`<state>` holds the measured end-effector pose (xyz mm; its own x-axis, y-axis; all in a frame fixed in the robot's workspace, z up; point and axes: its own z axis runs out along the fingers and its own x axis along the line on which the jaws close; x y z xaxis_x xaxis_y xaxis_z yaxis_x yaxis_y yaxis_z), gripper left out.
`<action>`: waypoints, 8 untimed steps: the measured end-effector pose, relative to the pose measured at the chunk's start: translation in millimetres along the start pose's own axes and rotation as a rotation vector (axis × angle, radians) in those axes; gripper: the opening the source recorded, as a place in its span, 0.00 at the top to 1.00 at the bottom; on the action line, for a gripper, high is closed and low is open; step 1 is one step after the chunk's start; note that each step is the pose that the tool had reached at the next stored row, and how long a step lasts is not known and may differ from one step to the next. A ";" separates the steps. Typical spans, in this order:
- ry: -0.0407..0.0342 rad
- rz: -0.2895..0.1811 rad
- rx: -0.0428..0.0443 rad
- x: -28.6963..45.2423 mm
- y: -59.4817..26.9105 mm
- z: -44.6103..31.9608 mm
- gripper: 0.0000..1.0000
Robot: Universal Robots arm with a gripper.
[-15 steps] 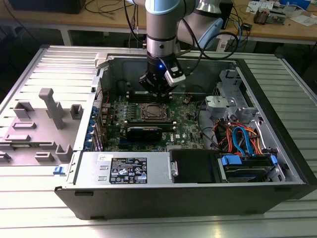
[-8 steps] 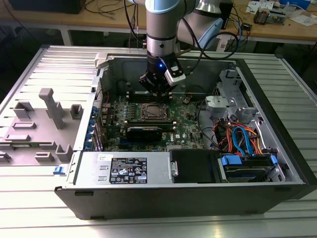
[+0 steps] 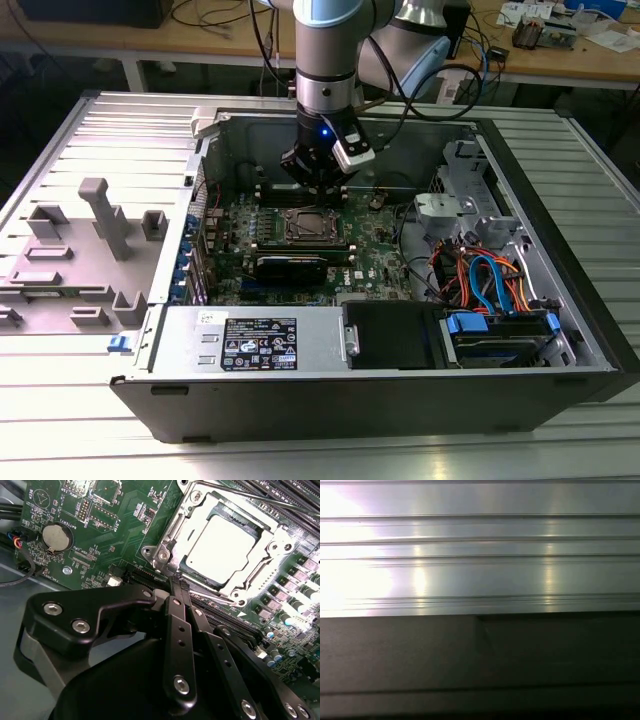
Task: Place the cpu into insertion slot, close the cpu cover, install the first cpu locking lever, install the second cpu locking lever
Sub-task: 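Install the first cpu locking lever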
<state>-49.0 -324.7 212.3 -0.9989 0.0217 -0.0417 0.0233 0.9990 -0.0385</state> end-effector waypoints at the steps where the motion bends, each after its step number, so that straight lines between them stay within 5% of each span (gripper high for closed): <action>1: 0.0000 0.000 0.0000 0.0 0.0 0.0 0.89; 8: 0.0002 0.000 0.0003 -0.2 0.0 0.2 0.89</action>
<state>-48.8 -324.7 212.1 -0.9989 0.0217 -0.0415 0.0233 0.9990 -0.0388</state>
